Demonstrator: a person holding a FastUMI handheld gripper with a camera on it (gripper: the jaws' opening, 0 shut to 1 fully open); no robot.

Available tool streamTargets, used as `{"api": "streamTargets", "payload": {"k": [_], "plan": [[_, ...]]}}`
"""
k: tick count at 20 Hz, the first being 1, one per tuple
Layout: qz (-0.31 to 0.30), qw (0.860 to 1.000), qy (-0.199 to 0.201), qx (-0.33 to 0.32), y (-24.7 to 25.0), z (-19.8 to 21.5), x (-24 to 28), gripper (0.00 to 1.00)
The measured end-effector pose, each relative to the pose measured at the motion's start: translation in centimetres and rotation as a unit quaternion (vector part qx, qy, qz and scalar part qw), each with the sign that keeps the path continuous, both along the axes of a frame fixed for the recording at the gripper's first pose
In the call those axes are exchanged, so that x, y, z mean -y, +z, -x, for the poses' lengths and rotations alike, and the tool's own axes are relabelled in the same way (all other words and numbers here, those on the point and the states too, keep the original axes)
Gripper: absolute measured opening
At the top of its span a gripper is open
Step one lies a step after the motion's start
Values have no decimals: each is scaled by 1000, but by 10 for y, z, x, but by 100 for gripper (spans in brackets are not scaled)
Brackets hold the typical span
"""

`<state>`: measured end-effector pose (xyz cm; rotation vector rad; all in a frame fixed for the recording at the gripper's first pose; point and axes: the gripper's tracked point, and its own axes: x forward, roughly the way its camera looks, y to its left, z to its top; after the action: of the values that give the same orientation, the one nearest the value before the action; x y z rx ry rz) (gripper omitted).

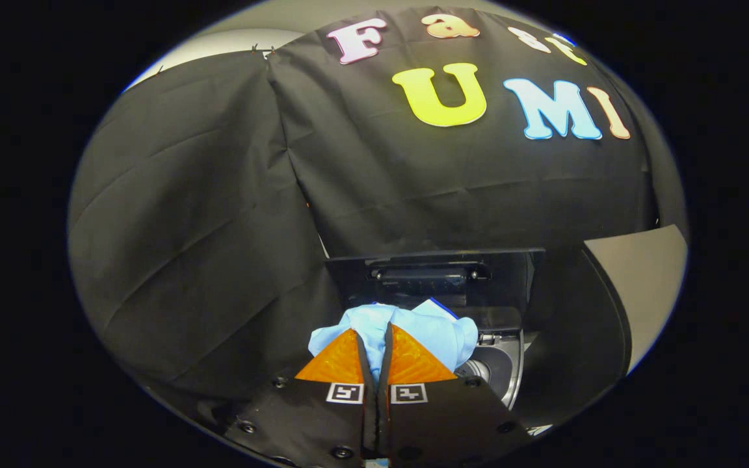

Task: Put the clothes into the washing machine and then close the washing machine lid.

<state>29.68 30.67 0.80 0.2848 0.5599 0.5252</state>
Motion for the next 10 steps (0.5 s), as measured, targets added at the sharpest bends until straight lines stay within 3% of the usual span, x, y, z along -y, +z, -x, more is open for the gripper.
{"api": "streamTargets", "payload": {"k": [10], "plan": [[45,999,-9,-28,-84,-10,-23,1]]}}
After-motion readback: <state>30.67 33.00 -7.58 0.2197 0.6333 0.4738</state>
